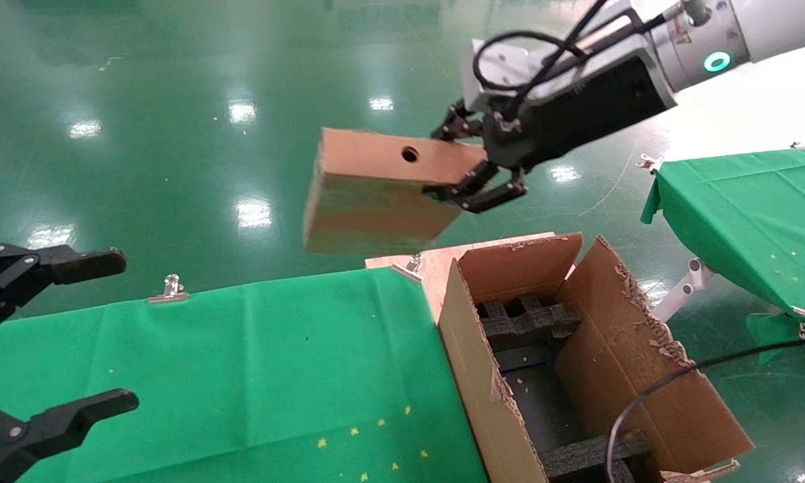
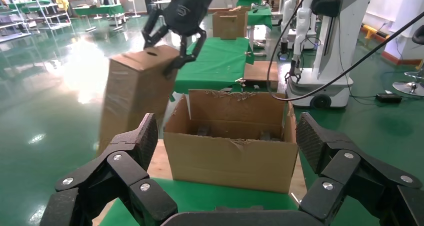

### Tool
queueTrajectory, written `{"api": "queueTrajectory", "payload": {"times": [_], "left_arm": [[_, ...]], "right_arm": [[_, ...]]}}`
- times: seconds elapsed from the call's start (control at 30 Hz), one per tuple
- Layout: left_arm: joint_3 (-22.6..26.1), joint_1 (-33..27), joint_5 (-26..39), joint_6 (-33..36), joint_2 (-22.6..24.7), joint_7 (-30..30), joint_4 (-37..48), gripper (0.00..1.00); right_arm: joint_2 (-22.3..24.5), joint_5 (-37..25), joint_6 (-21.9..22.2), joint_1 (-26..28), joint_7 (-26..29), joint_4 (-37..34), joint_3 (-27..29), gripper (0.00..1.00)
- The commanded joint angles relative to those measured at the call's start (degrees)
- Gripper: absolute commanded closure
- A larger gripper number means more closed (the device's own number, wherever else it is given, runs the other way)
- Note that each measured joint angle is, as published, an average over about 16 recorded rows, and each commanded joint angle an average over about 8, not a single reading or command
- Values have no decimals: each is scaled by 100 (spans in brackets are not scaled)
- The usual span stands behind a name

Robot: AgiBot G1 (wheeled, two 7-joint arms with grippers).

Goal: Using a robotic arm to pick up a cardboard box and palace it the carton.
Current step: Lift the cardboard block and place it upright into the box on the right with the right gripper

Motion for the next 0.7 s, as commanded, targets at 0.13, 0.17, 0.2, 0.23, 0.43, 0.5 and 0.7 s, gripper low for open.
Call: {"api": "queueTrajectory", "payload": {"times": [0.13, 0.17, 0.2, 0.23, 0.43, 0.5, 0.7], "left_arm": [[0, 0, 0, 0, 0, 0, 0, 0], [0, 0, 0, 0, 0, 0, 0, 0], [0, 0, 0, 0, 0, 0, 0, 0], [0, 0, 0, 0, 0, 0, 0, 0], [0, 0, 0, 0, 0, 0, 0, 0], [0, 0, 0, 0, 0, 0, 0, 0], [0, 0, 0, 0, 0, 0, 0, 0]], "right_arm": [[220, 185, -19, 218, -55, -172, -348, 100], [311, 215, -23, 267, -40, -171, -431, 100], [410, 248, -26, 318, -17, -164, -517, 100], [517, 271, -30, 372, 8, -145, -607, 100], [1247, 370, -45, 731, 286, 205, -1285, 100], [1511, 395, -45, 862, 425, 379, -1540, 100], [2279, 447, -35, 1240, 863, 982, -2301, 100]]}}
